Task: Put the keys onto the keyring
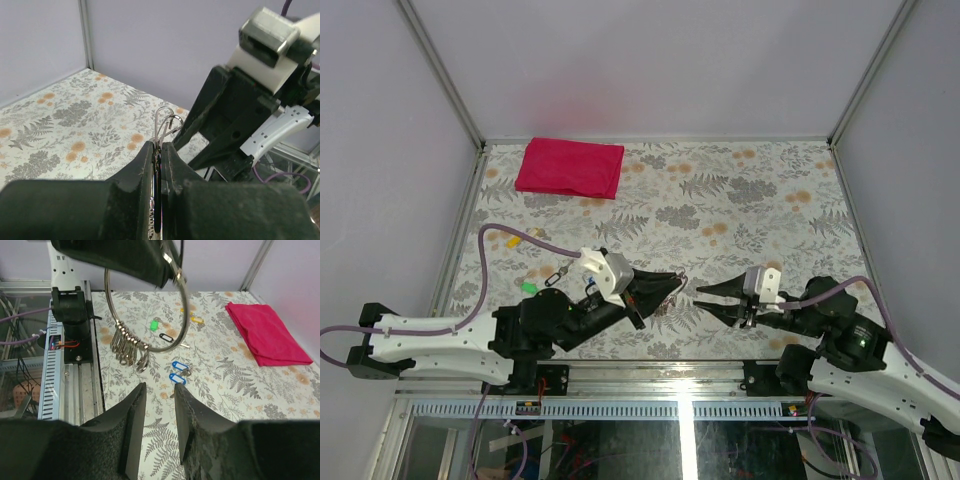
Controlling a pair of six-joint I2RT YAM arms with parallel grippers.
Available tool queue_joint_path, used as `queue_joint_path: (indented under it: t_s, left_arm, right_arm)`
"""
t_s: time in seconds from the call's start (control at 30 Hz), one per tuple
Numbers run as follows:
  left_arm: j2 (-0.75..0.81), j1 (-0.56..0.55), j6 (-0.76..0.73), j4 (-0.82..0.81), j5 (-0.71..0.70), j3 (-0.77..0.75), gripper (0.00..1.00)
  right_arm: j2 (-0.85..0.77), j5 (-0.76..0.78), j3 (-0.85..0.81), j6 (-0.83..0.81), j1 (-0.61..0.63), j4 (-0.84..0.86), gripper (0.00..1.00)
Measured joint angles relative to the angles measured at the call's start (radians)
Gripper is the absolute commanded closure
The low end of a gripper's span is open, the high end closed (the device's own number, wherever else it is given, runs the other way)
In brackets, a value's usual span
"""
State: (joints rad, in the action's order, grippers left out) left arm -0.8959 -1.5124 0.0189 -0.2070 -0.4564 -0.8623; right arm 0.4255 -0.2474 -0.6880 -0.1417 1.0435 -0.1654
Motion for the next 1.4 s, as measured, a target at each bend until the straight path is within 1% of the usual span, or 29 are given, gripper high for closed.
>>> queue_joint_path:
  t_s: [0.33, 0.53, 0.57, 0.7, 0.8, 0.97, 1.07, 1.27, 1.4]
  left_arm:
    - [-0.05, 0.002, -0.023, -0.01, -0.153, -0.086, 1.0]
    - [-0.064, 0.032, -0.035, -0.008, -0.188, -0.101, 1.0]
    - [-0.066, 0.038, -0.035, -0.008, -0.188, -0.103, 1.0]
    - [-0.064, 0.051, -0.036, -0.005, -0.174, -0.108, 1.0]
    - [-0.054, 0.051, -0.037, 0.013, -0.14, -0.108, 1.0]
    - [-0.008, 0.051, -0.036, 0.037, -0.076, -0.105, 1.0]
    - [0.021, 0.051, -0.034, 0.035, -0.058, -0.096, 1.0]
    - [0.015, 0.051, -0.032, 0.031, -0.039, -0.09, 1.0]
    - [-0.009, 0.051, -0.032, 0.031, -0.035, -0.09, 1.0]
  right_arm:
    - [0.075, -0.008, 0.098, 0.047, 0.0, 0.167, 0.65]
    - [0.111, -0.007, 0.153, 0.101, 0.0, 0.27, 0.65]
    - [0.116, -0.005, 0.158, 0.105, 0.0, 0.283, 0.63]
    - [0.124, 0.021, 0.163, 0.109, 0.0, 0.316, 0.5]
    - [0.101, 0.055, 0.163, 0.105, 0.0, 0.321, 0.45]
    - [0.042, 0.114, 0.15, 0.121, 0.0, 0.325, 0.45]
    - [0.032, 0.154, 0.121, 0.167, 0.0, 0.36, 0.45]
    - [0.065, 0.18, 0.106, 0.245, 0.0, 0.459, 0.46]
    - [0.115, 0.185, 0.089, 0.251, 0.0, 0.47, 0.46]
